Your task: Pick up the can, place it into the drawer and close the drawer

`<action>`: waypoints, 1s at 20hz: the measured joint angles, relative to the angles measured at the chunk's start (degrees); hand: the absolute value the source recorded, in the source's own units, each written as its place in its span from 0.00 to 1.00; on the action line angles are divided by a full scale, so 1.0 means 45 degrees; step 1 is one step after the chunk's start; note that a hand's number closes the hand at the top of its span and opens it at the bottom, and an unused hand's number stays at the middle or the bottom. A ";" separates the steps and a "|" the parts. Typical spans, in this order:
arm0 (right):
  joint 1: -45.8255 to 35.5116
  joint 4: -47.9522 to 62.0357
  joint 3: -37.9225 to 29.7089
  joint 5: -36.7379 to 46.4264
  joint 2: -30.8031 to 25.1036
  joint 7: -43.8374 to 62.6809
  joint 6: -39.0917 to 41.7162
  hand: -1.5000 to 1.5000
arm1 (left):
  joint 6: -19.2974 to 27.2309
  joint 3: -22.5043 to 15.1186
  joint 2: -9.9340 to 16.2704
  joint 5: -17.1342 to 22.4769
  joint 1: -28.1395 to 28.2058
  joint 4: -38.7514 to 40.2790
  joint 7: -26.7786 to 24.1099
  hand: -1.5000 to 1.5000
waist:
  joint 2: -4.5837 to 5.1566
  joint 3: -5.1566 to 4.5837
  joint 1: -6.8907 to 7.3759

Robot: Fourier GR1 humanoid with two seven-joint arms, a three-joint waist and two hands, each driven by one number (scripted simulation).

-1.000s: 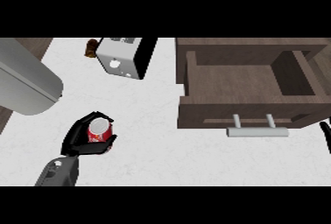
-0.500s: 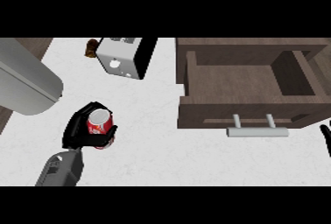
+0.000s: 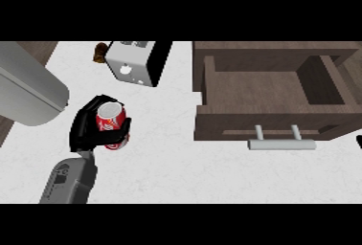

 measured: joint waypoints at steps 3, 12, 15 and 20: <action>0.0052 0.0083 -0.0212 -0.0290 -0.0084 -0.0069 0.0218 0.00 | 0.0377 -0.0473 -0.0147 -0.0219 -0.0257 -0.1018 0.0839 1.00 | -0.0004 0.0000 -0.0005; 0.0260 0.0080 -0.0206 -0.0244 -0.0060 -0.0382 0.0143 0.00 | 0.1753 -0.1944 -0.0446 -0.0615 -0.2185 -0.2605 0.3555 1.00 | 0.0004 0.0003 -0.0057; 0.0217 0.0163 -0.0197 -0.0111 -0.0023 -0.0465 0.0162 0.00 | 0.2552 -0.2810 -0.0480 -0.0685 -0.2866 -0.2987 0.4524 1.00 | 0.0001 -0.0002 -0.0069; 0.0031 -0.0059 -0.0486 -0.0374 -0.0160 -0.0147 0.0171 0.00 | 0.3721 -0.3640 -0.0503 -0.0821 -0.4787 -0.2583 0.5683 1.00 | 0.0015 -0.0001 -0.0129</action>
